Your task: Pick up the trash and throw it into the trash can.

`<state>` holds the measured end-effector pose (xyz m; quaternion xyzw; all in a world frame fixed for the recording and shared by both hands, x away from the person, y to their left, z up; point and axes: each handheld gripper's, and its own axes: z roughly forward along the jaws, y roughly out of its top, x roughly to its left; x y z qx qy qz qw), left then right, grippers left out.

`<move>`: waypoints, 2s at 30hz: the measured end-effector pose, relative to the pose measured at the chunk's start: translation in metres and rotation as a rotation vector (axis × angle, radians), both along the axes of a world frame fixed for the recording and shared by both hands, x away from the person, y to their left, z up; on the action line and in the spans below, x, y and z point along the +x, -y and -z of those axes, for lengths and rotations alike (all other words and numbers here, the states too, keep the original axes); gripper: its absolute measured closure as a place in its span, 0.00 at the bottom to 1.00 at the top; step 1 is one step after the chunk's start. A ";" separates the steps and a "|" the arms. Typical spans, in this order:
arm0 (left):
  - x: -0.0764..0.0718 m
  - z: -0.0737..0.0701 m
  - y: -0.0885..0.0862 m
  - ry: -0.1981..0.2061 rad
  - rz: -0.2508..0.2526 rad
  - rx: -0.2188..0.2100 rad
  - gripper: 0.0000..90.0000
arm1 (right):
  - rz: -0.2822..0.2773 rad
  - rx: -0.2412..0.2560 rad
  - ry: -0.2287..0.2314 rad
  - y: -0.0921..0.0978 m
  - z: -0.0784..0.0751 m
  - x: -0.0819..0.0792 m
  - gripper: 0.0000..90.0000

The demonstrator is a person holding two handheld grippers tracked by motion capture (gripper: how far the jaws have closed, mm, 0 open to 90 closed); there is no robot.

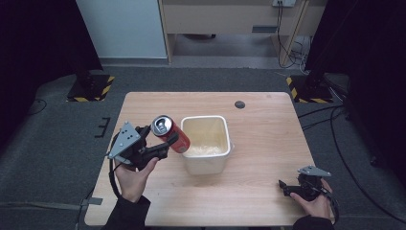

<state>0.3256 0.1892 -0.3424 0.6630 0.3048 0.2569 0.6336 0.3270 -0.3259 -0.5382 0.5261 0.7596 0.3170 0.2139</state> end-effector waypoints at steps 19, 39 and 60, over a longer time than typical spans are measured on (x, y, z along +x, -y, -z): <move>0.027 0.018 0.027 -0.024 0.023 0.009 0.37 | 0.000 0.000 0.000 0.000 0.000 0.000 0.02; 0.049 0.063 0.039 -0.120 0.038 0.072 0.37 | 0.000 0.000 0.000 0.000 0.000 0.000 0.02; 0.053 0.096 0.047 -0.191 0.067 0.117 0.36 | 0.000 0.000 0.000 0.000 0.000 0.000 0.02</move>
